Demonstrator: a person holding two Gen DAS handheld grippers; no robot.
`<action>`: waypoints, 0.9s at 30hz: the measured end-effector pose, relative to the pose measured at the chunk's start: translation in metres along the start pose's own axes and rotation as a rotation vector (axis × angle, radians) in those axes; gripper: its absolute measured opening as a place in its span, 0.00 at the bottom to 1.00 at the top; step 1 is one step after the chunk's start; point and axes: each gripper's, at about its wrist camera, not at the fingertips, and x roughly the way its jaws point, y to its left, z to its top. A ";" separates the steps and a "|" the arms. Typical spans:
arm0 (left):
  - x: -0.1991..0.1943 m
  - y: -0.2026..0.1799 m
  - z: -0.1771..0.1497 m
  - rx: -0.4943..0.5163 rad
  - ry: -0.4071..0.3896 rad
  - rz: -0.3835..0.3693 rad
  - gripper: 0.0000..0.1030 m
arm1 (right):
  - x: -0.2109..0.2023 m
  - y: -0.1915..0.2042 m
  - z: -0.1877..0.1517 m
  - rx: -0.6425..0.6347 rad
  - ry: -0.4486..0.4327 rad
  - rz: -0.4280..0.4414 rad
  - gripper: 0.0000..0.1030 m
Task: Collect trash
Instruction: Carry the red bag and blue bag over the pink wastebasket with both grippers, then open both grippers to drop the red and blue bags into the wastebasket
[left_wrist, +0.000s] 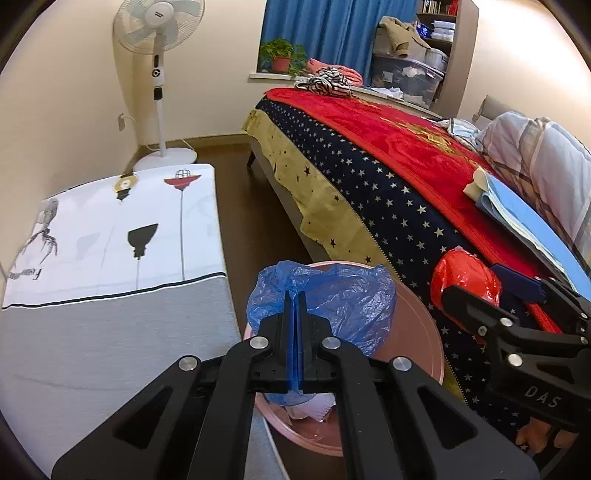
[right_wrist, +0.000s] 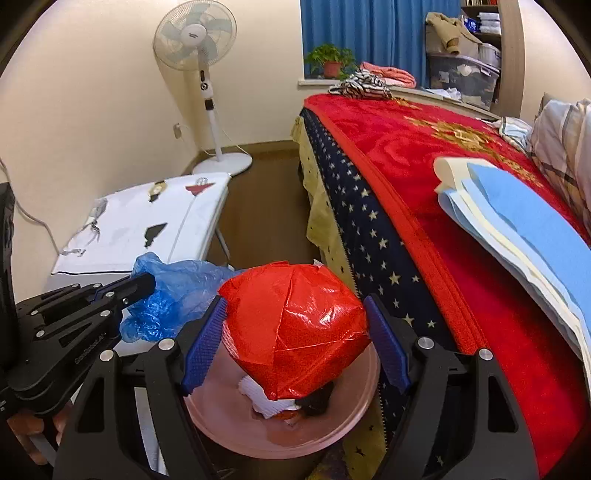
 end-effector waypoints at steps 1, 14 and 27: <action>0.002 -0.001 0.000 0.002 0.004 -0.003 0.01 | 0.002 -0.001 0.000 0.001 0.005 -0.005 0.72; 0.024 -0.004 -0.009 0.020 0.055 -0.011 0.01 | 0.021 -0.006 -0.003 0.018 0.049 -0.035 0.73; 0.009 0.025 -0.009 -0.131 0.042 0.096 0.92 | 0.020 -0.013 0.001 0.059 0.034 -0.061 0.89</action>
